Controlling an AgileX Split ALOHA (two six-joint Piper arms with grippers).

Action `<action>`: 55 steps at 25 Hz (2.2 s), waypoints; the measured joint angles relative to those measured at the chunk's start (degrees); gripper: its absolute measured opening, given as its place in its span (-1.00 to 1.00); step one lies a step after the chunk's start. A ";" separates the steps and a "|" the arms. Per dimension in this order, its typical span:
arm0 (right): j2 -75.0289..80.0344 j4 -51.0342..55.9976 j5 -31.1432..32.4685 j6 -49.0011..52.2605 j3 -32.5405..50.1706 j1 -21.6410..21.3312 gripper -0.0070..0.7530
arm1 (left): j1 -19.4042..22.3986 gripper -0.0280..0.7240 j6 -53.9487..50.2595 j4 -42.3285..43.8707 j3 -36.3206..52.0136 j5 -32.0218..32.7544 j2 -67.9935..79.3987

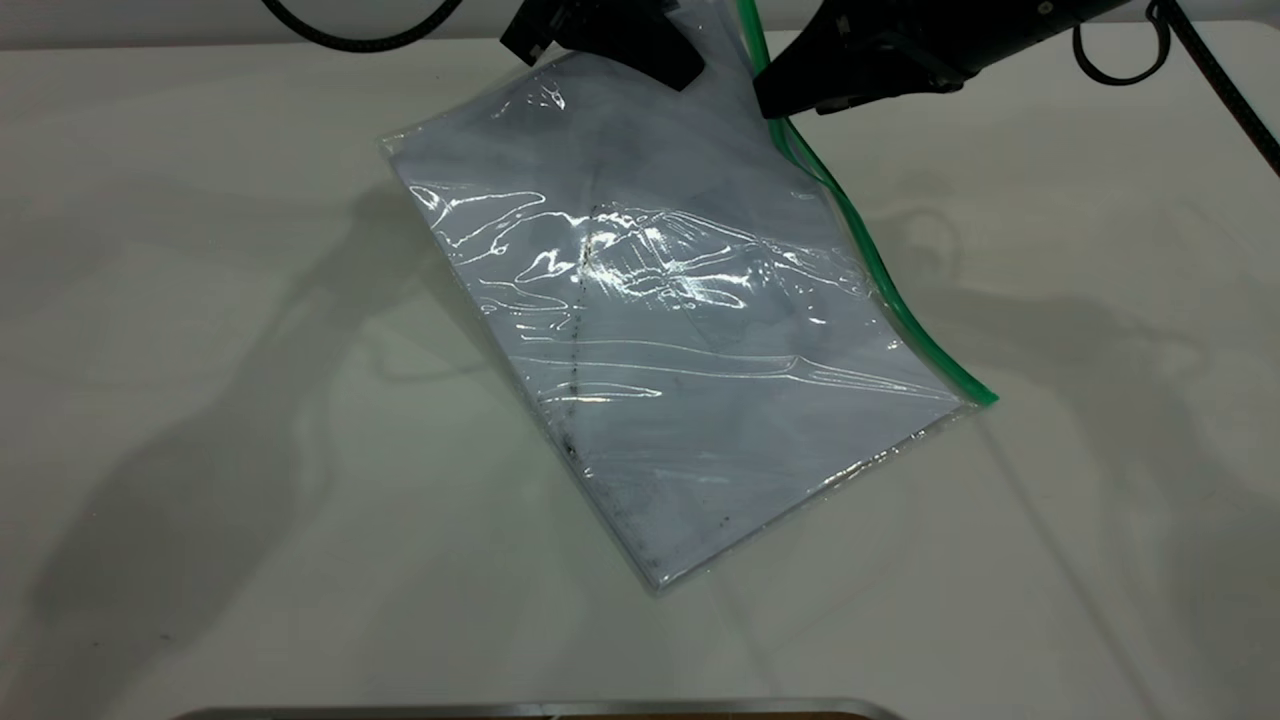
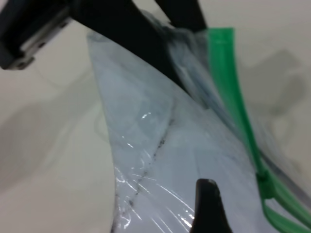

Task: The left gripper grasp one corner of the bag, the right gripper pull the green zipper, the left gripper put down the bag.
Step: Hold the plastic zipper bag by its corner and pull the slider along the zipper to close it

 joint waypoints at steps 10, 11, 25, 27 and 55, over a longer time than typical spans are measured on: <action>0.00 0.00 -2.08 -0.06 0.00 0.00 0.49 | 0.00 -0.78 -2.76 -0.77 0.00 0.00 0.00; 0.00 0.11 -2.26 -0.17 0.00 0.00 0.49 | 0.00 -0.78 -2.92 -0.77 0.00 0.00 0.00; 0.00 1.33 -3.08 -0.73 0.00 0.00 0.02 | 0.00 -0.78 -7.13 -0.88 0.00 0.00 0.00; 0.00 1.40 -3.08 -0.84 0.00 0.00 -0.06 | 0.00 -0.78 -7.46 -0.88 0.00 0.00 0.00; 0.00 1.81 -1.85 -1.08 0.00 0.00 -0.76 | -0.09 -0.78 -7.87 -2.88 0.00 0.00 0.00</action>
